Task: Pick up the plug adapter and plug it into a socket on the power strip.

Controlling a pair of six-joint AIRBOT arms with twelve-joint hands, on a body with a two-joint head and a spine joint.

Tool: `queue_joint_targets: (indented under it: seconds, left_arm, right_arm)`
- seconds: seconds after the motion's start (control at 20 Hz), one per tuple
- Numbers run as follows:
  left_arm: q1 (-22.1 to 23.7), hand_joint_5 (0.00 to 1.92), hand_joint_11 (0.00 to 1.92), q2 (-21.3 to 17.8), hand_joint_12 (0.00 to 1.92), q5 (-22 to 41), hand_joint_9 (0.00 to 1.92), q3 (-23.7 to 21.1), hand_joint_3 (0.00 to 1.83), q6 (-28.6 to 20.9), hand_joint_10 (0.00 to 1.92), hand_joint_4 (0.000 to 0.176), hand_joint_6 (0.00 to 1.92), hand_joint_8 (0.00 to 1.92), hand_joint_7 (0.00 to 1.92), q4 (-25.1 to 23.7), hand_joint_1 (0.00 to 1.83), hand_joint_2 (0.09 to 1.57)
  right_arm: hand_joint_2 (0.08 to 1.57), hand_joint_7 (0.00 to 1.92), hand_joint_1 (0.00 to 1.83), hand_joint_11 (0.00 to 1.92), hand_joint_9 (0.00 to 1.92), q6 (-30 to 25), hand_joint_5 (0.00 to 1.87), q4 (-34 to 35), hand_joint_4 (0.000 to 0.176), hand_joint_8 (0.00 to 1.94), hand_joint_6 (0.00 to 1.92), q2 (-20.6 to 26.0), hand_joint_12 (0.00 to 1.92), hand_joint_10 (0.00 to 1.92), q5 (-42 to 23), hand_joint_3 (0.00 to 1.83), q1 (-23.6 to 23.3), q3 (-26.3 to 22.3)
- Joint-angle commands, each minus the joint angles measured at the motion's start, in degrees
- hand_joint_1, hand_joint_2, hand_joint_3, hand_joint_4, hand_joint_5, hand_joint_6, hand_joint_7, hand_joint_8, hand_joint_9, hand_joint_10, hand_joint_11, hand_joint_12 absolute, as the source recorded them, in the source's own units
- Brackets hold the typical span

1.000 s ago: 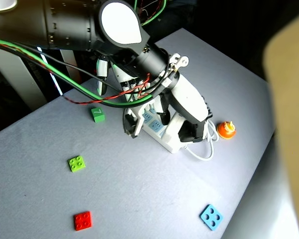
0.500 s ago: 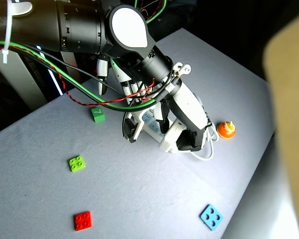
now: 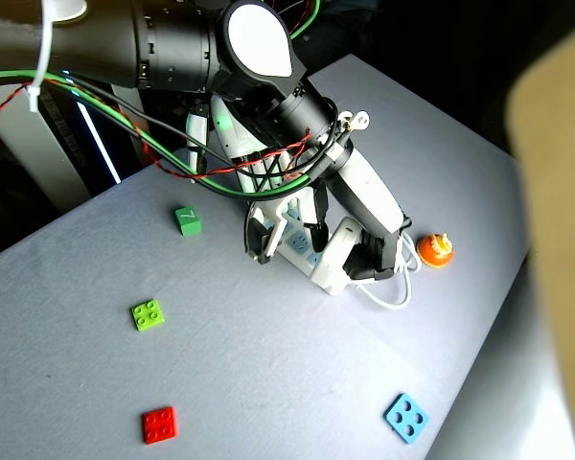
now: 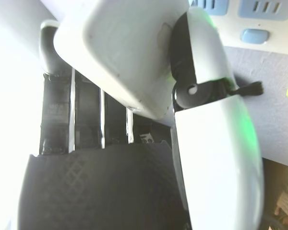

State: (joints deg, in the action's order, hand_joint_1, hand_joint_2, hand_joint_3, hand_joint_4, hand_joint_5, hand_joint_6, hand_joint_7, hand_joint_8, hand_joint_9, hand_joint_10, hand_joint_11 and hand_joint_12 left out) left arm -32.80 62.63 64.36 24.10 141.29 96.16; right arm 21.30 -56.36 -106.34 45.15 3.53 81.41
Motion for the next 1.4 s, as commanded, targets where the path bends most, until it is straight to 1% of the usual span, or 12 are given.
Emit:
queue_joint_targets:
  seconds: [0.0,0.05,0.2,0.3,0.45,0.6,0.85,0.95,1.1,1.15,1.3,1.35]
  left_arm:
    - [-0.8,0.14,0.00,-0.4,0.29,2.0,0.12,-0.3,0.00,0.4,0.00,0.000,0.00,0.00,0.14,2.5,0.00,1.20]
    - [-0.8,0.11,0.00,-0.4,0.22,2.0,0.08,-0.4,0.00,0.4,0.00,0.000,0.00,0.00,0.10,2.5,0.00,1.20]
    - [-0.8,0.09,0.00,-0.4,0.18,2.0,0.07,-0.3,0.00,0.4,0.00,0.000,0.00,0.00,0.09,2.5,0.00,1.19]
    - [-0.8,0.11,0.00,-0.5,0.25,2.0,0.08,-0.3,0.00,0.4,0.00,0.000,0.00,0.00,0.10,2.5,0.00,1.19]
    - [-0.8,0.13,0.00,-0.5,0.29,2.0,0.09,-0.3,0.00,0.4,0.00,0.000,0.00,0.00,0.12,2.5,0.00,1.19]
    - [-0.8,0.13,0.00,-0.5,0.27,2.0,0.08,-0.3,0.00,0.4,0.00,0.000,0.00,0.00,0.11,2.5,0.00,1.19]
    - [-0.8,0.10,0.00,-0.5,0.24,2.0,0.07,-0.3,0.00,0.4,0.00,0.000,0.00,0.00,0.10,2.5,0.00,1.19]
    - [-0.9,0.11,0.00,-0.5,0.29,2.0,0.09,-0.3,0.00,0.4,0.00,0.000,0.00,0.00,0.11,2.5,0.00,1.19]
    - [-0.9,0.11,0.00,-0.5,0.27,2.0,0.09,-0.3,0.00,0.4,0.00,0.000,0.00,0.00,0.11,2.5,0.00,1.19]
    - [-0.9,0.12,0.00,-0.5,0.31,2.0,0.10,-0.3,0.00,0.4,0.00,0.000,0.00,0.00,0.12,2.5,0.00,1.19]
    - [-0.9,0.10,0.00,-0.5,0.23,2.0,0.07,-0.4,0.00,0.4,0.00,0.000,0.00,0.00,0.09,2.5,0.00,1.20]
    - [-0.9,0.12,0.00,-0.5,0.26,2.0,0.09,-0.4,0.00,0.4,0.00,0.000,0.00,0.00,0.11,2.5,0.00,1.20]
  right_arm:
    - [1.18,0.90,1.22,0.64,0.74,0.7,0.82,-4.3,0.000,1.33,1.06,0.1,1.63,1.27,-0.3,0.00,-0.3,0.5]
    - [1.17,0.90,1.22,0.65,0.74,0.7,0.87,-4.3,0.000,1.32,1.00,-0.1,1.62,1.27,-0.2,0.00,-0.1,0.7]
    - [1.17,0.92,1.23,0.67,0.74,0.7,0.86,-4.3,0.000,1.30,0.99,-0.2,1.60,1.27,-0.7,0.00,0.0,0.8]
    - [1.16,0.91,1.23,0.64,0.71,0.7,0.90,-4.3,0.000,1.31,0.94,-0.3,1.65,1.32,-0.5,0.00,0.0,0.8]
    - [1.16,0.92,1.23,0.64,0.73,0.8,0.91,-4.3,0.000,1.29,0.93,-0.4,1.63,1.29,-0.5,0.00,-0.2,0.8]
    - [1.17,0.91,1.22,0.64,0.72,1.7,0.85,-3.4,0.000,1.31,1.01,-0.4,1.64,1.30,-0.8,0.00,-0.3,0.8]
    - [1.17,0.92,1.23,0.66,0.75,2.3,0.83,-2.7,0.000,1.30,1.03,-0.4,1.63,1.28,-0.7,0.00,-0.7,0.5]
    - [1.16,0.92,1.23,0.65,0.74,2.3,0.88,-2.7,0.000,1.28,0.98,-0.4,1.63,1.28,-0.6,0.00,-0.9,0.2]
    - [1.18,0.90,1.22,0.65,0.74,2.3,0.84,-2.7,0.000,1.33,1.03,-0.4,1.64,1.29,-0.4,0.00,-1.0,-0.3]
    - [1.18,0.90,1.22,0.64,0.72,2.3,0.84,-2.7,0.000,1.33,1.03,-0.4,1.66,1.32,-0.4,0.00,-1.1,-0.4]
    - [1.18,0.89,1.22,0.64,0.71,2.3,0.84,-2.7,0.000,1.33,1.02,-0.2,1.65,1.32,-0.1,0.00,-1.2,-0.7]
    - [1.17,0.90,1.22,0.66,0.73,2.4,0.88,-2.7,0.000,1.32,0.98,-0.1,1.63,1.30,0.1,0.00,-1.2,-0.8]
